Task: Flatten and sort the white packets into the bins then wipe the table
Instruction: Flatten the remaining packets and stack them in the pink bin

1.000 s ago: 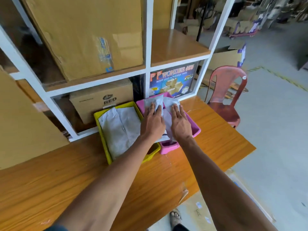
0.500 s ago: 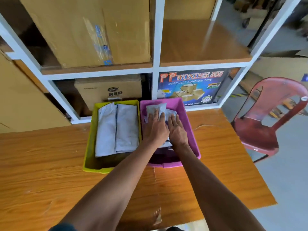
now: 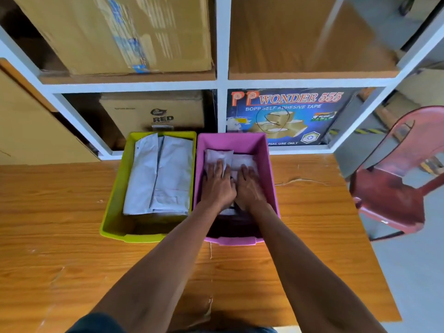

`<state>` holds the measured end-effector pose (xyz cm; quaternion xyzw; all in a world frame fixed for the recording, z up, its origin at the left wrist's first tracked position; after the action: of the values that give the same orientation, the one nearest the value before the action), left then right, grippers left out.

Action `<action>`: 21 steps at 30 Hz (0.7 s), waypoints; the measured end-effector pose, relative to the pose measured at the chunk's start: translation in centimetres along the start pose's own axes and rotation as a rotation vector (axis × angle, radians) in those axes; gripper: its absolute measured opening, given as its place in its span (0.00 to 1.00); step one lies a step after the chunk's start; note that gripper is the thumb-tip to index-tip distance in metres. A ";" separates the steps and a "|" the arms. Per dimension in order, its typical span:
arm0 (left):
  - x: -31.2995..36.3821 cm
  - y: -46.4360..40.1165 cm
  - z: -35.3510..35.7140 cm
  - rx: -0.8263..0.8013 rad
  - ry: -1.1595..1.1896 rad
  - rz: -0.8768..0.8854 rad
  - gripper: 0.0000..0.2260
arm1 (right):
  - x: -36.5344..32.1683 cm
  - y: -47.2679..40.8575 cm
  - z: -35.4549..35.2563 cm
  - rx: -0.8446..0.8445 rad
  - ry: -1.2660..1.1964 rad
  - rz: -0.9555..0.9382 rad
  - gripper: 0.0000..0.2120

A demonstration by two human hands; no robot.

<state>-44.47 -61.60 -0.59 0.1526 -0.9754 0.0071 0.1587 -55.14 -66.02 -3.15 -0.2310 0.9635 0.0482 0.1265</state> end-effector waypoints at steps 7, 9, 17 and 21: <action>-0.4 0.2 1.8 0.117 -0.106 0.143 0.31 | 0.4 -0.1 0.0 0.017 -0.031 -0.014 0.35; -1.0 0.6 2.6 0.104 -0.153 0.154 0.32 | 0.7 -0.2 0.5 -0.004 -0.055 0.010 0.32; -0.1 -0.3 1.8 0.124 -0.094 0.135 0.33 | 0.4 -1.0 0.2 0.043 -0.067 0.038 0.32; -0.7 -0.8 2.6 0.065 -0.091 0.153 0.36 | 0.5 -1.2 0.5 -0.008 -0.055 0.024 0.31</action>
<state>-44.39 -62.32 -3.31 0.0830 -0.9897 0.0440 0.1079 -54.96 -67.25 -3.78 -0.2186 0.9622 0.0599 0.1512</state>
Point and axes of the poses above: each hand's wrist, its own y-axis away from the middle knuckle, its own z-axis out of the palm, x = y × z, the point moved 4 cm from there along -y, towards the middle knuckle, and after that the axes turned 12 degrees about x, right-handed, at the moved point
